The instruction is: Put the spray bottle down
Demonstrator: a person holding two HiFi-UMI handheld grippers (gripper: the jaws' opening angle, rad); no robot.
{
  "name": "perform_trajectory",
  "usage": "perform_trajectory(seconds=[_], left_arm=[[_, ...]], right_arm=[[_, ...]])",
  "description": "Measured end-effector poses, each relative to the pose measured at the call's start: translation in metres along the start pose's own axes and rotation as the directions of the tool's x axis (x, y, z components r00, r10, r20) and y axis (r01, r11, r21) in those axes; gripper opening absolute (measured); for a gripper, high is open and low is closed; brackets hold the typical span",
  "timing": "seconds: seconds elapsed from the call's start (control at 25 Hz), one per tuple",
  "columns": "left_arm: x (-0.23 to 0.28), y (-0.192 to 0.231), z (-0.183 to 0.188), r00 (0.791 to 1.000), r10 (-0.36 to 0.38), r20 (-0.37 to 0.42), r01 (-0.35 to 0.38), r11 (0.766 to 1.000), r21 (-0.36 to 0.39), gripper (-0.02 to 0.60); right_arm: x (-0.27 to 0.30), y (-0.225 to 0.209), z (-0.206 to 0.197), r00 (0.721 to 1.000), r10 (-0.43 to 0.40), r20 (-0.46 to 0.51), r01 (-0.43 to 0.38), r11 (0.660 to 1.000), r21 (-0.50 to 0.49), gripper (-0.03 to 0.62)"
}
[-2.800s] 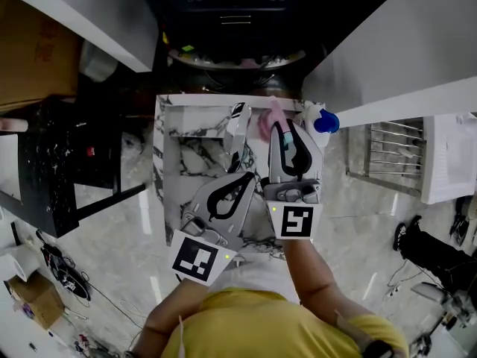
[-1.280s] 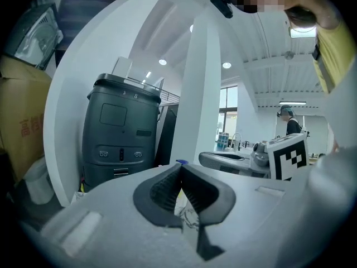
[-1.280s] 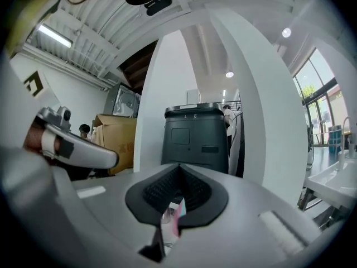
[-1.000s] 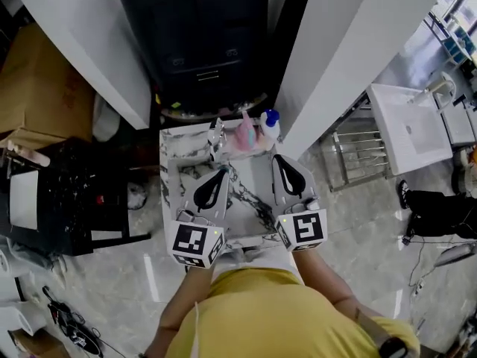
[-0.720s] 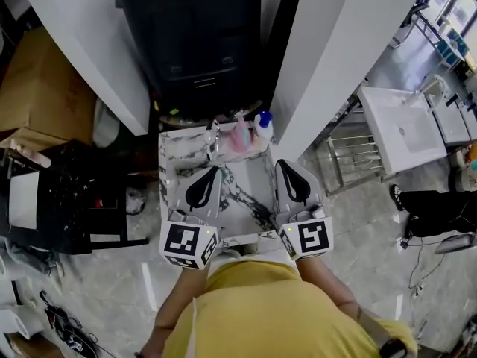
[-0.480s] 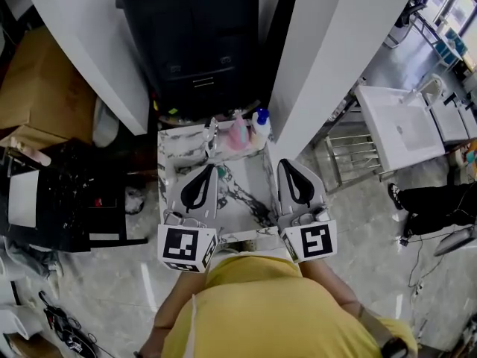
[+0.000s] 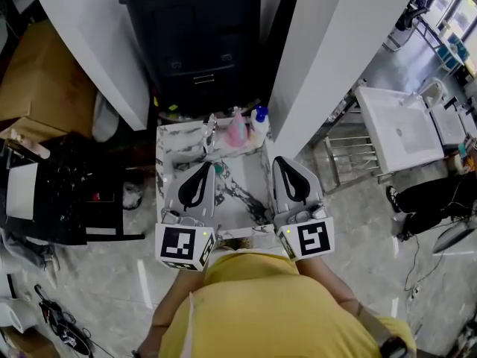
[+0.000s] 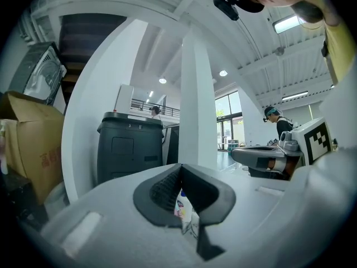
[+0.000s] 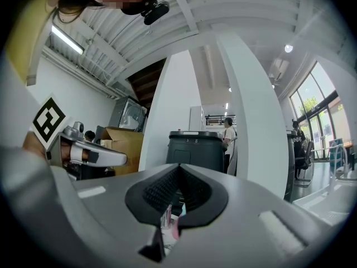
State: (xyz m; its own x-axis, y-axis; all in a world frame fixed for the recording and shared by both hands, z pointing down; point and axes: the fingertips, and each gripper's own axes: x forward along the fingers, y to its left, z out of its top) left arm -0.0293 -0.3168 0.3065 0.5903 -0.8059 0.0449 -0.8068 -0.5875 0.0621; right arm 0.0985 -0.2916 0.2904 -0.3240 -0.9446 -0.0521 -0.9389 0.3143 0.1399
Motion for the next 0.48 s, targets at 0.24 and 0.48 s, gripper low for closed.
perform_trajectory(seconds=[0.24,0.48], left_arm=[[0.0,-0.008,-0.003,1.0,0.006,-0.003,-0.006,1.0,-0.001,-0.002],[-0.001,-0.014,-0.008,1.0,0.012,0.0,-0.012,1.0,0.003,-0.002]], right_arm=[[-0.003,-0.004,-0.005,1.0,0.017,-0.023,-0.017,1.0,-0.01,0.0],[-0.011,-0.009,-0.008,1.0,0.021,0.01,-0.021,1.0,-0.007,0.0]])
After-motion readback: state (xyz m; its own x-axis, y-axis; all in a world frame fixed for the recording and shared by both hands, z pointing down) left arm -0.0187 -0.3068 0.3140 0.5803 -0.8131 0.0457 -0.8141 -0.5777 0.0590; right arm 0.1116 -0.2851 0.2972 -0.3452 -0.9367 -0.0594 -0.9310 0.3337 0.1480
